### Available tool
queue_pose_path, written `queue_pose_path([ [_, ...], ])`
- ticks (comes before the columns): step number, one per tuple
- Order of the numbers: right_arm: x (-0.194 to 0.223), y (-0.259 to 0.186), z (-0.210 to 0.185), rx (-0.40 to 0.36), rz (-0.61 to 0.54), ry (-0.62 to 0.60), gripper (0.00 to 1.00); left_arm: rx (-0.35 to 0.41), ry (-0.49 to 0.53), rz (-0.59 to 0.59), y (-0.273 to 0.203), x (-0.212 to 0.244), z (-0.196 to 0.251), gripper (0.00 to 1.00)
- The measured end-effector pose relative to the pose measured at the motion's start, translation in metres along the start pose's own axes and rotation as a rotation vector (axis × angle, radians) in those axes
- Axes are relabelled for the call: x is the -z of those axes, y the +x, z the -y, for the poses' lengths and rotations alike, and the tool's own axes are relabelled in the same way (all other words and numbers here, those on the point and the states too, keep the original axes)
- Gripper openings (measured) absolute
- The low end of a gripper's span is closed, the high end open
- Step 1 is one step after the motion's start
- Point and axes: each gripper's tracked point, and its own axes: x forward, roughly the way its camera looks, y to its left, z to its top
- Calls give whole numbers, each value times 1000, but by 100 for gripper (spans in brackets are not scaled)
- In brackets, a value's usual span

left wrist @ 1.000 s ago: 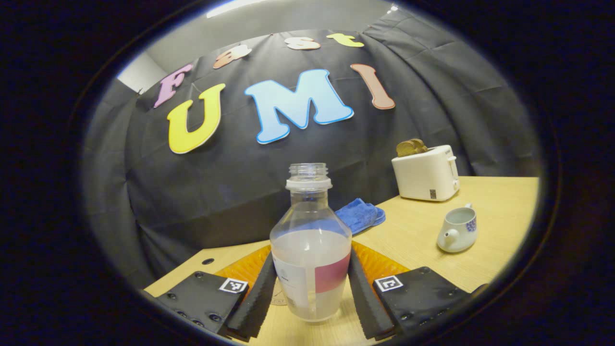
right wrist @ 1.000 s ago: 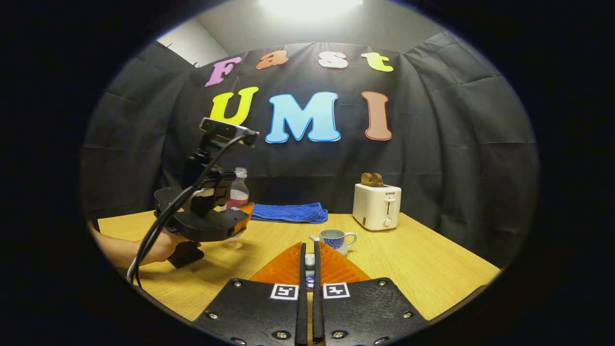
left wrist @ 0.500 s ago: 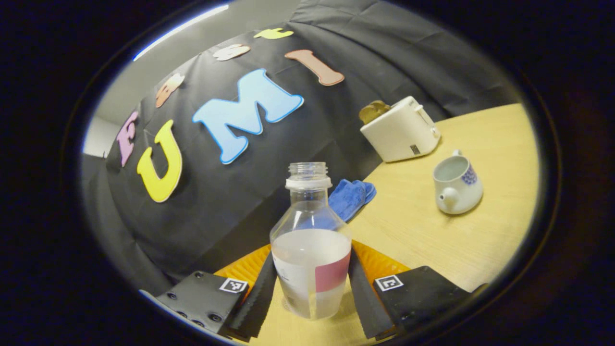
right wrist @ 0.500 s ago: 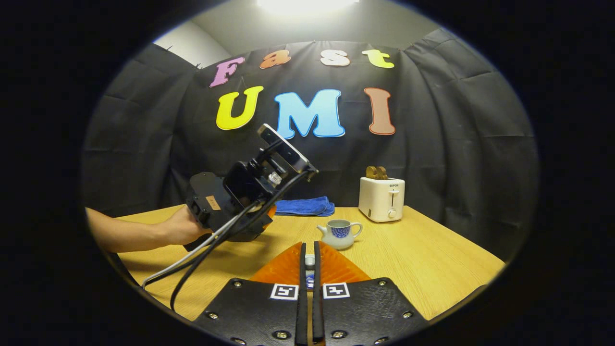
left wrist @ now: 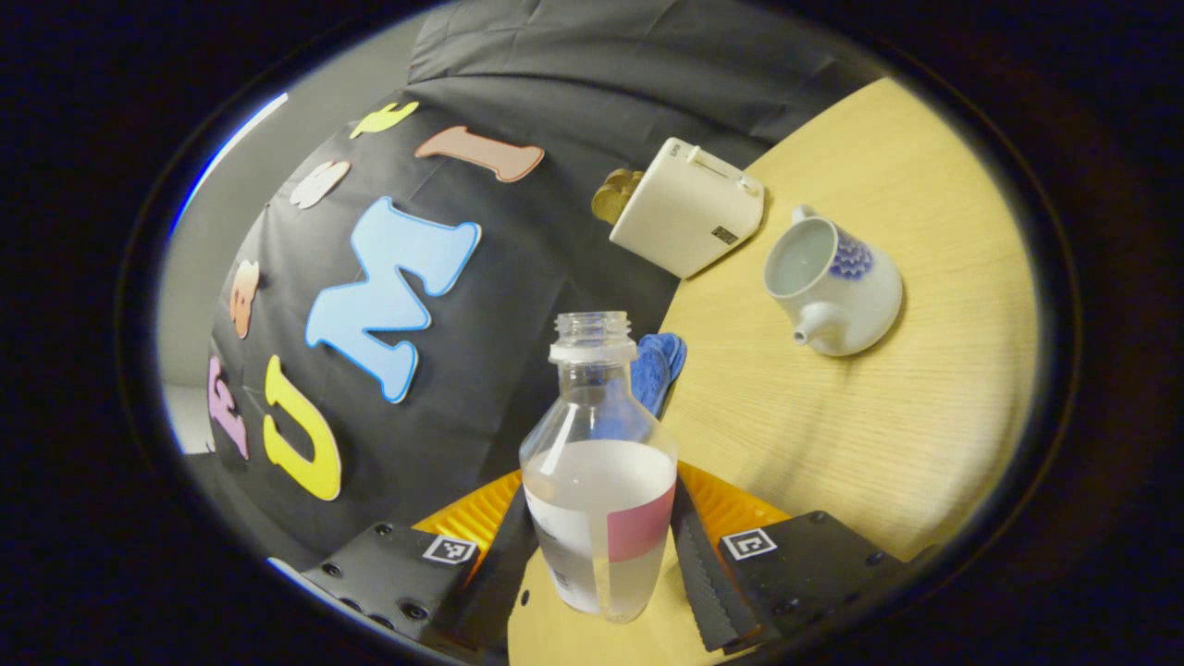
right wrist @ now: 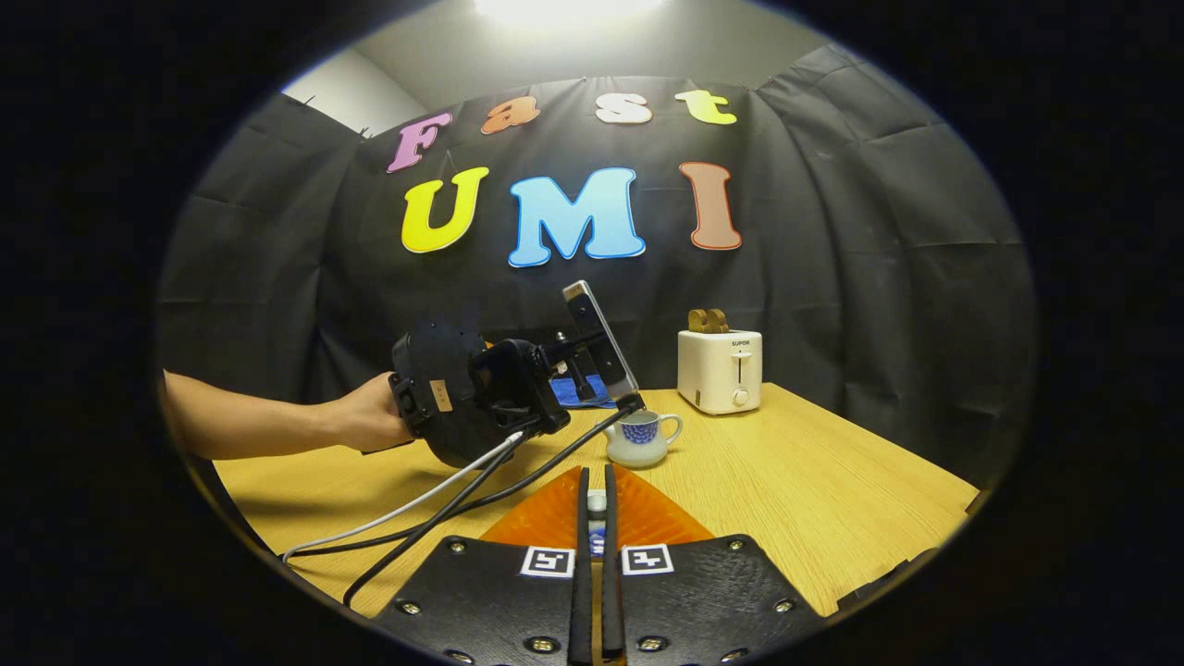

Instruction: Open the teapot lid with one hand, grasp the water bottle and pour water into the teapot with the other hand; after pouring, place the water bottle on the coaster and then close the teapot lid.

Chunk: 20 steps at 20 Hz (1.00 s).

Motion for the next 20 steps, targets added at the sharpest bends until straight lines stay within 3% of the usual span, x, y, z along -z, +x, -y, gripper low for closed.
queue_pose_path([
  [8,1,0,7,4,-4,8,4,87,226,12,13,-25,28,87],
  [20,5,-3,22,25,-7,30,4,110,533,8,21,-49,34,87],
])
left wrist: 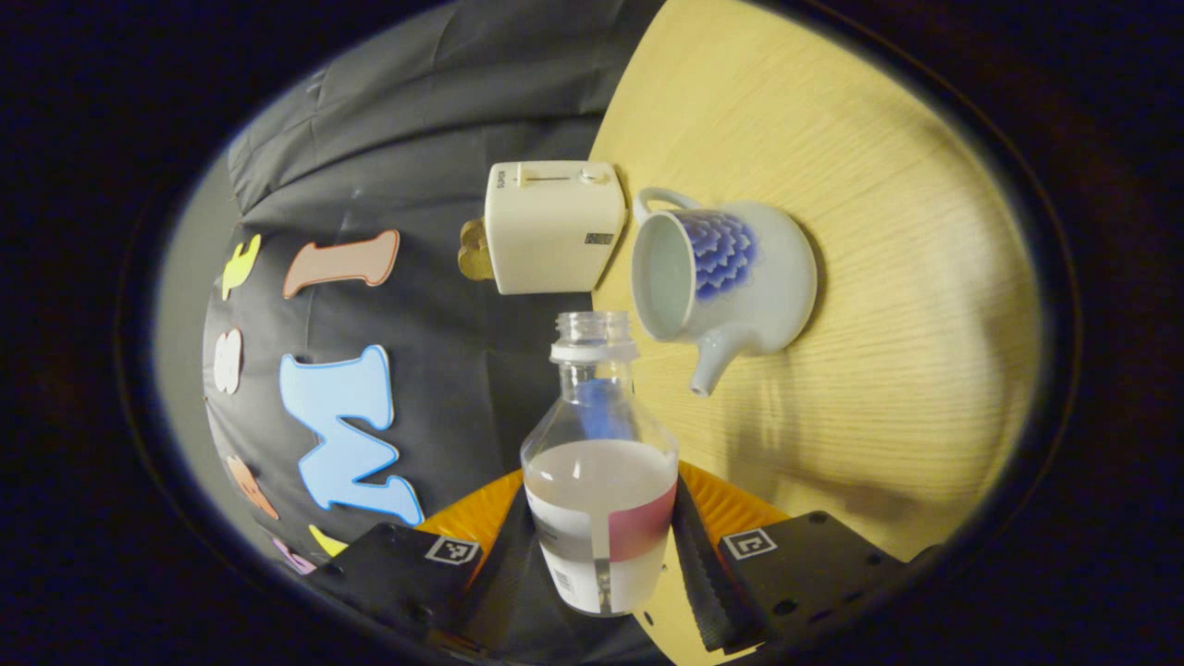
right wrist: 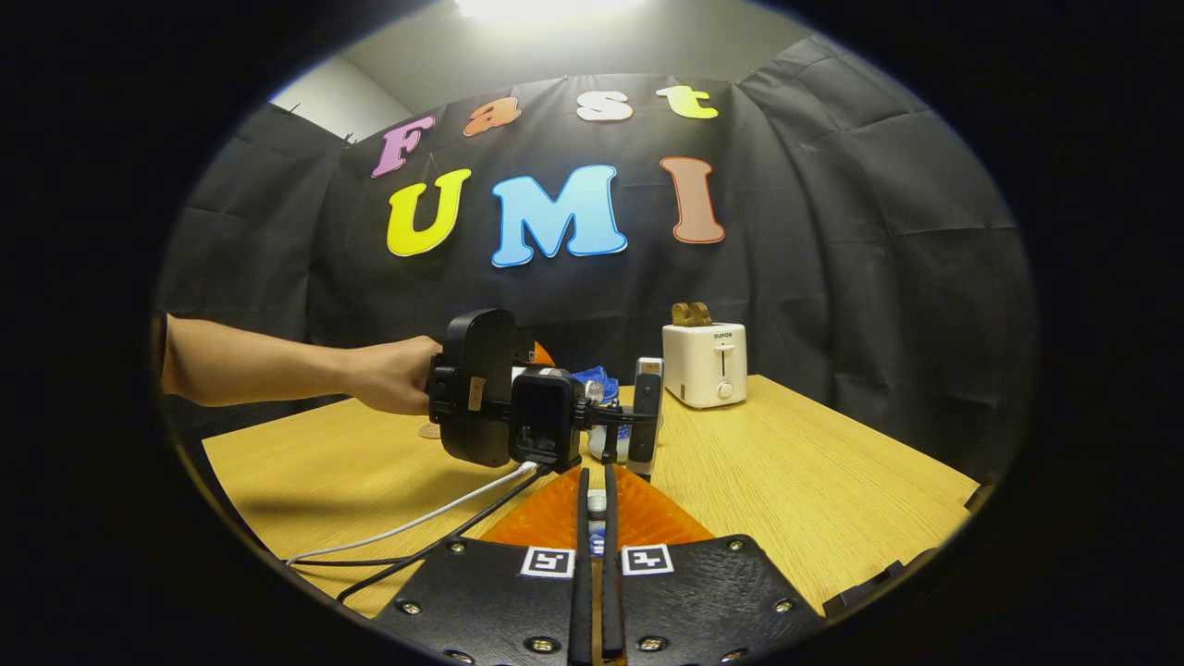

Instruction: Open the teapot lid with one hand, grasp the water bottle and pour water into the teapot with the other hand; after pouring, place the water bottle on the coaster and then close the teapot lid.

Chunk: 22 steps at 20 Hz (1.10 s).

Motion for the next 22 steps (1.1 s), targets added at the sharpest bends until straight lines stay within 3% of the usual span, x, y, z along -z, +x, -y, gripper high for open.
queue_pose_path([
  [10,6,-1,5,1,-16,22,4,3,201,-19,0,1,-12,87],
  [12,8,-1,7,4,-19,26,4,-10,233,-13,-1,-2,-14,80],
  [13,8,0,7,5,-21,27,4,-7,242,-13,-2,-2,-12,87],
  [22,8,-2,10,8,-23,30,4,11,336,-31,-4,5,-21,87],
])
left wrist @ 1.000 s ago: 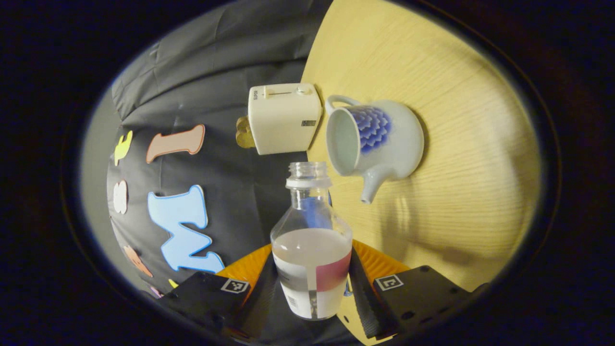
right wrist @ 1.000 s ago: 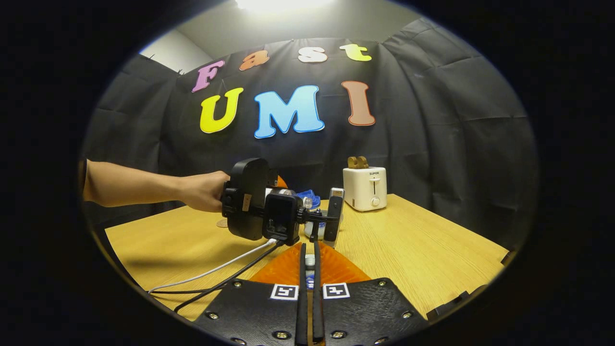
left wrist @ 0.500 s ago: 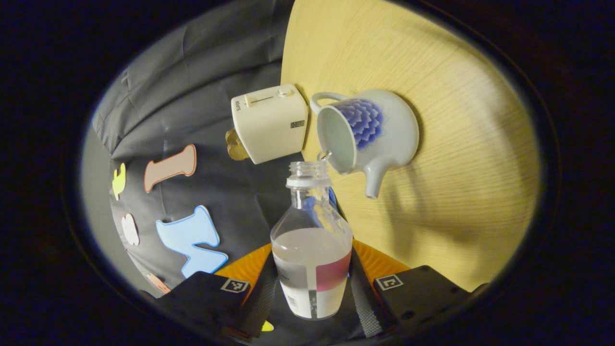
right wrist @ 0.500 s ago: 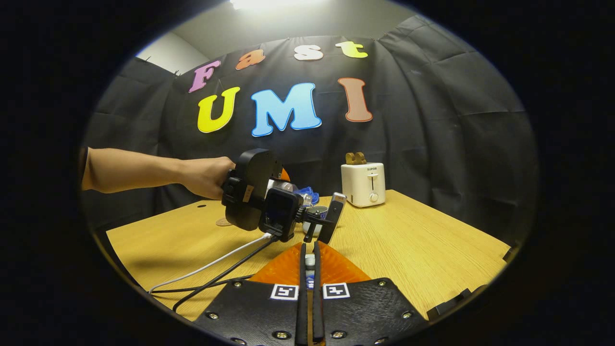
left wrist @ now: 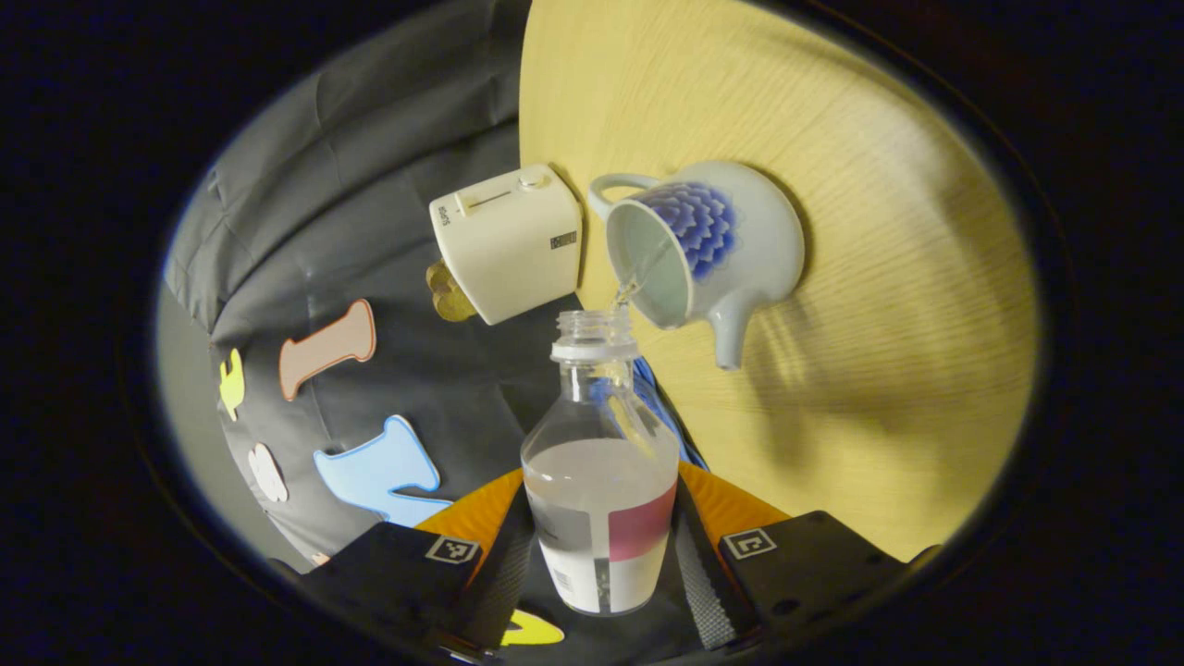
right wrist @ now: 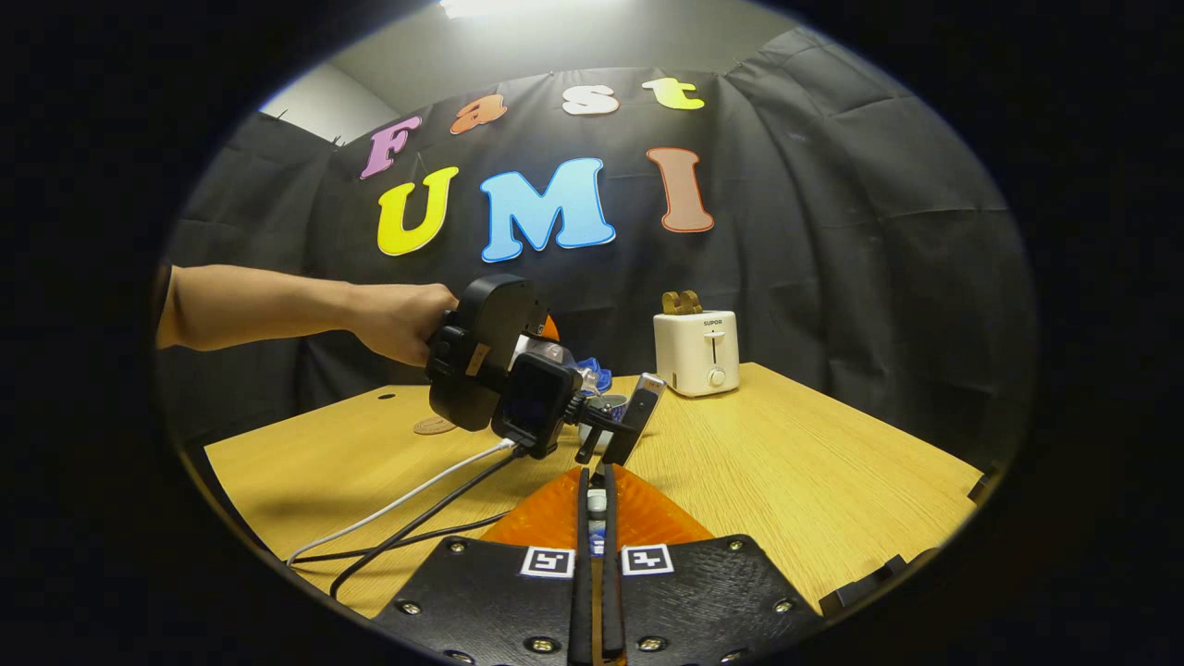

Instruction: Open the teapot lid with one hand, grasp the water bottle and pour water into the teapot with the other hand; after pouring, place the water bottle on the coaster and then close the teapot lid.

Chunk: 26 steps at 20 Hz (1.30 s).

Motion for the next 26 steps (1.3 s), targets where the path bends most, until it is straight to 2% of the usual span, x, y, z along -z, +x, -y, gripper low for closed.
queue_pose_path([
  [1,1,0,0,0,-1,0,4,-1,8,0,1,0,-1,87],
  [2,0,0,0,0,-2,0,4,-2,18,-3,1,2,-1,73],
  [3,1,0,1,1,-2,0,4,0,29,-6,2,3,-1,87],
  [14,2,-1,4,8,-7,2,4,10,145,-34,0,7,-8,87],
  [26,3,0,4,5,-16,3,4,-57,279,-36,-6,-1,-39,87],
])
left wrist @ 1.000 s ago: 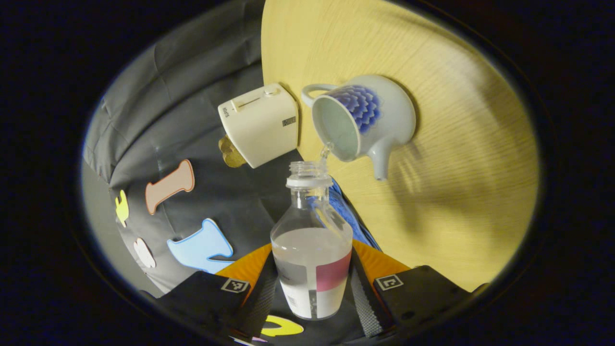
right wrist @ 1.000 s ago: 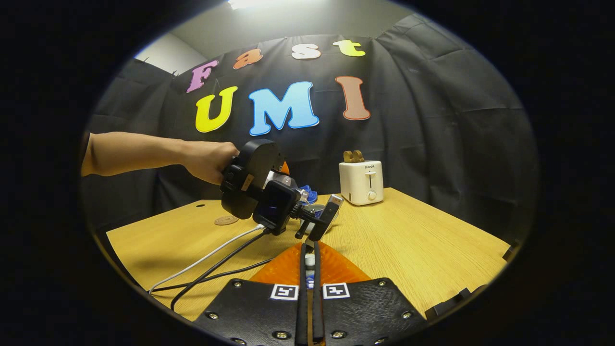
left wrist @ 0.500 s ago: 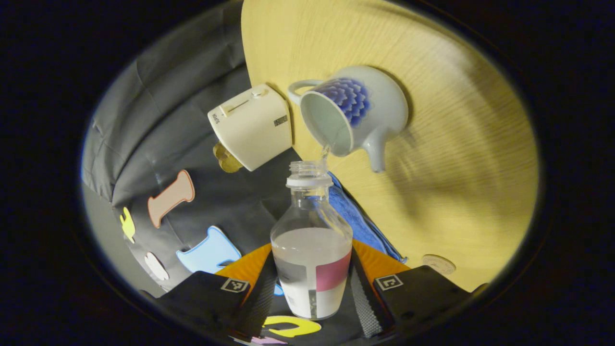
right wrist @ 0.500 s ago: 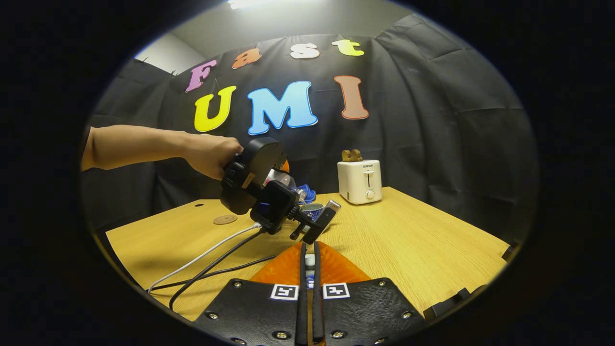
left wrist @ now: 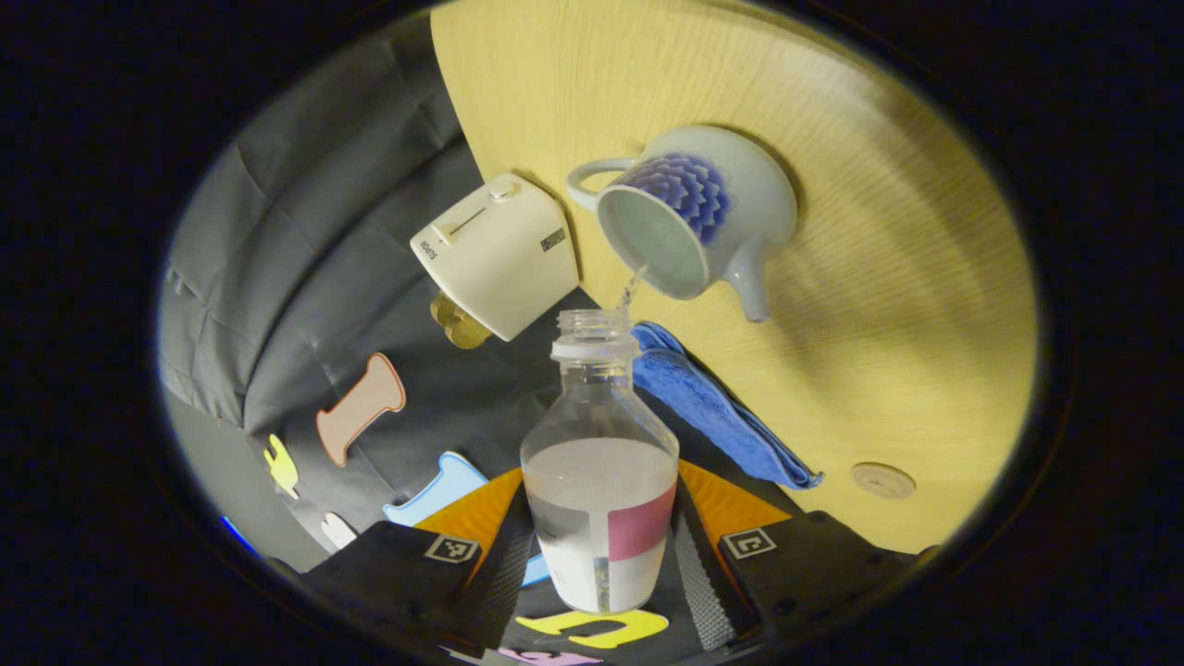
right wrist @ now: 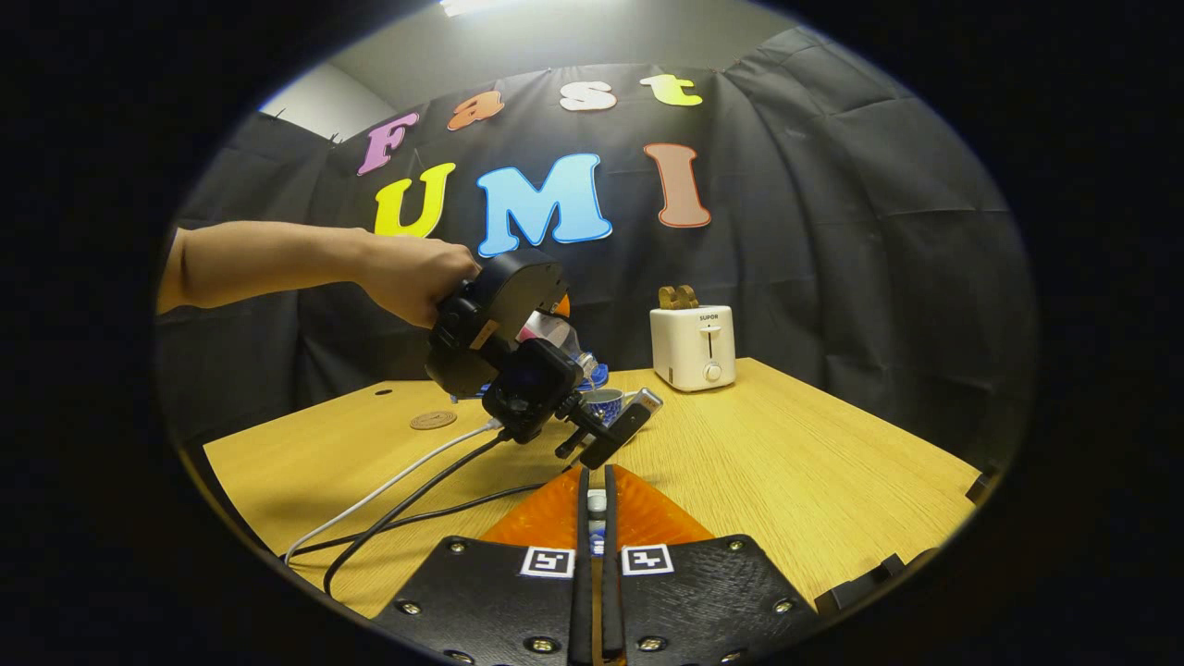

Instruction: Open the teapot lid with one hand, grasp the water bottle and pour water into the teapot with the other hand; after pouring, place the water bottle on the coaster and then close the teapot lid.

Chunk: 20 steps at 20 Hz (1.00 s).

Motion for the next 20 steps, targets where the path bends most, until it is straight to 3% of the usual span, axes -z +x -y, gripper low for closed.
queue_pose_path([
  [11,2,0,0,1,-11,-16,4,-7,20,4,3,-6,4,87],
  [20,-2,1,-2,2,-11,-21,4,8,-166,69,2,-11,20,87],
])
